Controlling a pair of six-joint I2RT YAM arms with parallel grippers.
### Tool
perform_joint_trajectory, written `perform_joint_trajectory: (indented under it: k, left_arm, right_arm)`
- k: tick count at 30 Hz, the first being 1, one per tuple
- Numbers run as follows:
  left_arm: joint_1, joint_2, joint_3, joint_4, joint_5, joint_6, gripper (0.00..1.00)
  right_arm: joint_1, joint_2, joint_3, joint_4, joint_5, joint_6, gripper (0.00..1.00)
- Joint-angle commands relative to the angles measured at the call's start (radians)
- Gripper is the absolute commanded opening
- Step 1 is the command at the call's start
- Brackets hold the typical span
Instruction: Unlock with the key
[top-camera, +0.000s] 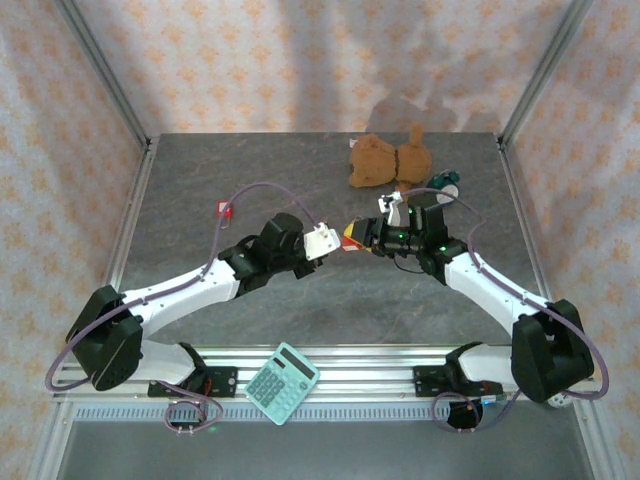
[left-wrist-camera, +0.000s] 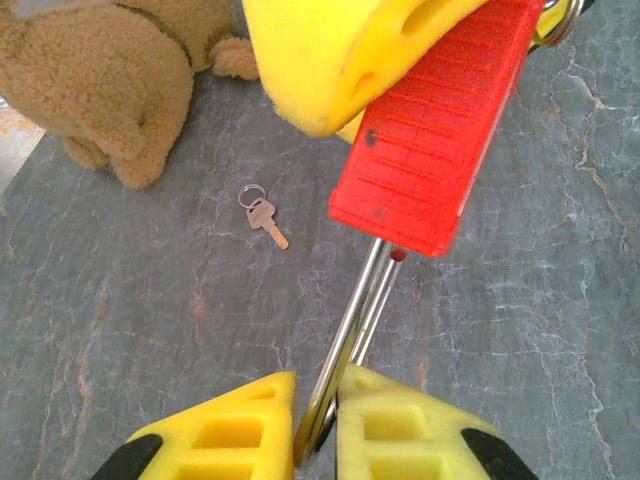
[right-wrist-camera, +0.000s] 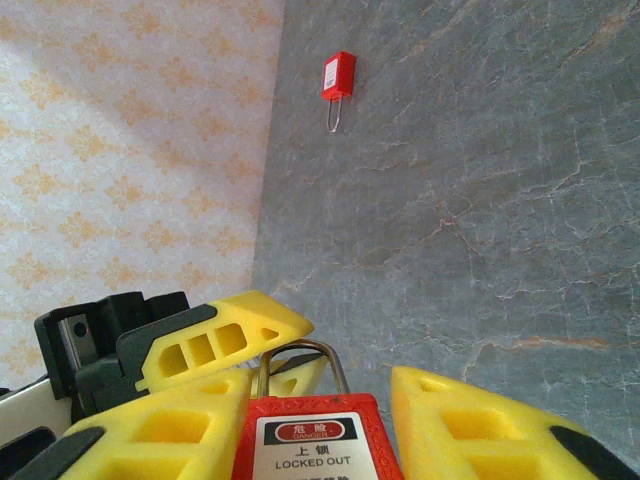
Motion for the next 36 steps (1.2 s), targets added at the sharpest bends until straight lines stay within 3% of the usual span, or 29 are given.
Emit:
perform_joint_trajectory:
  k: [1,13,21,25,26,28,30,36]
  left_arm:
    - [0.011,-0.027,-0.008,0.018,0.008,-0.002,0.12]
    - [0.027,-0.064,-0.022,-0.011,-0.026,0.013,0.09]
    - [0.028,-0.087,-0.015,-0.054,-0.063,0.028,0.14]
    - [0.027,-0.102,-0.017,-0.059,-0.106,0.024,0.27]
    - [0.027,-0.106,-0.014,-0.064,-0.116,0.029,0.34]
    - [0.009,-0.112,0.019,-0.101,-0.147,0.027,0.58]
    - [-0.016,-0.117,0.052,-0.124,-0.163,0.009,0.70]
    - [-0.100,-0.089,0.064,-0.042,-0.138,0.029,0.79]
  right_arm:
    - [0.004,-0.032,-0.010,0.000,-0.004,-0.012,0.31]
    - [-0.002,-0.041,-0.010,-0.023,0.005,-0.027,0.31]
    - [-0.003,-0.052,-0.011,-0.031,0.003,-0.034,0.31]
    - [-0.004,-0.053,-0.010,-0.030,0.006,-0.034,0.31]
    - [-0.003,-0.054,-0.009,-0.030,0.008,-0.036,0.31]
    - [-0.003,-0.051,-0.004,-0.035,0.009,-0.039,0.31]
    - [-0.003,-0.045,-0.001,-0.033,0.008,-0.040,0.31]
    - [0.021,-0.021,0.018,-0.019,0.002,-0.035,0.31]
